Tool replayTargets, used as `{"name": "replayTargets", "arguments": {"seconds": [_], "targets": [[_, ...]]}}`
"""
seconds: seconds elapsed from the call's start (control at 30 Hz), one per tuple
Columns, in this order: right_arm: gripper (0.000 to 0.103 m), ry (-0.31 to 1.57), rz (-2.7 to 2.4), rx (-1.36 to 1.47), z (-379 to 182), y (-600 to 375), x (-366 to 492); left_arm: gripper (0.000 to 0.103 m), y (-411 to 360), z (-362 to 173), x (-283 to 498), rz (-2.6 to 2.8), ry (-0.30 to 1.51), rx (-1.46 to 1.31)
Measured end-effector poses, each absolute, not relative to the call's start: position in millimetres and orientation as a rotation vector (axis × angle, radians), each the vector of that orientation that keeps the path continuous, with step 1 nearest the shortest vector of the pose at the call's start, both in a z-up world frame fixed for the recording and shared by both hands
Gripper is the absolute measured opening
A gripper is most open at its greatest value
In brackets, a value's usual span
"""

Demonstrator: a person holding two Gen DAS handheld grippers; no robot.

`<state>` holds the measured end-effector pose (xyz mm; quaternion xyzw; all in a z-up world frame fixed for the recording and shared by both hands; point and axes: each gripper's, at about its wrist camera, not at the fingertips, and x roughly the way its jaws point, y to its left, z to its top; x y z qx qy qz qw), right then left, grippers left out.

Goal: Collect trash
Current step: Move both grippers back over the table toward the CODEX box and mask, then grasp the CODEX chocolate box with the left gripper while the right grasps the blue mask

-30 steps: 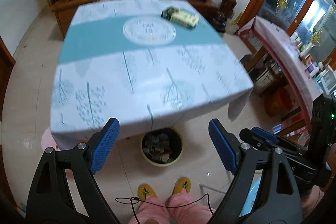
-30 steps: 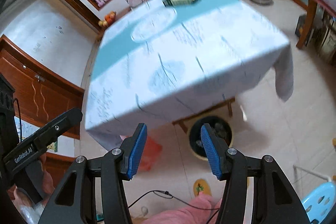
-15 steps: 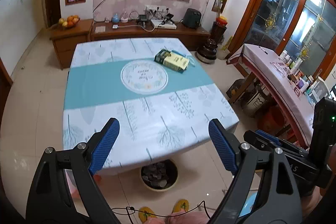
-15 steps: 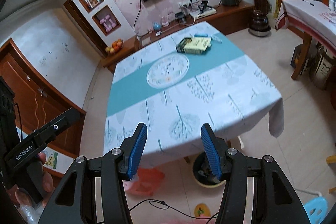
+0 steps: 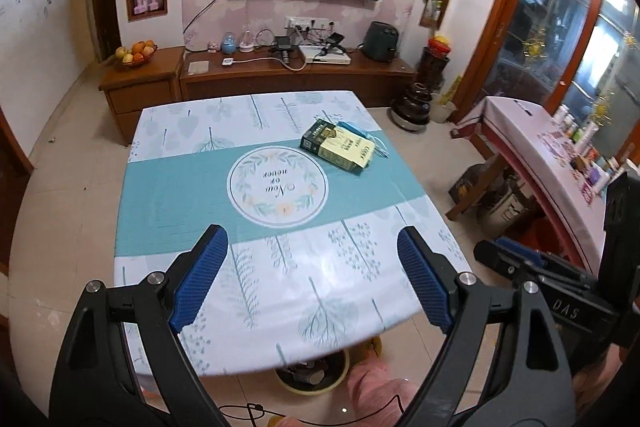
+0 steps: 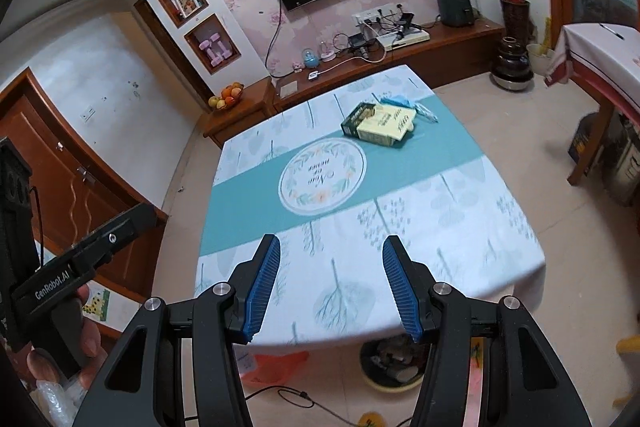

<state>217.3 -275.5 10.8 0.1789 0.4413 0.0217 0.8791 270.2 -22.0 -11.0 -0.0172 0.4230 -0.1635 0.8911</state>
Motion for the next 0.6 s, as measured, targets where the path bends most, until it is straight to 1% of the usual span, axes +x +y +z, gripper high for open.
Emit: {"name": "replayTargets", "arguments": {"seconds": [0.1,0.33,0.43,0.6], "targets": [[0.054,0.929,0.092,0.367,-1,-305,265,0.085,-53,-25,308,-0.281,0.899,-0.040],[0.054,1.024,0.222,0.324,-30,-388,390,0.085,-135,-66,407,-0.175,1.029,-0.085],[0.054,1.062,0.264,0.279,-48,-429,447,0.086,-166,-90,453,-0.135,1.067,-0.117],[0.054,1.114,0.284,0.267,-91,-481,531,0.092,-209,-139,527,-0.070,1.148,-0.175]]}}
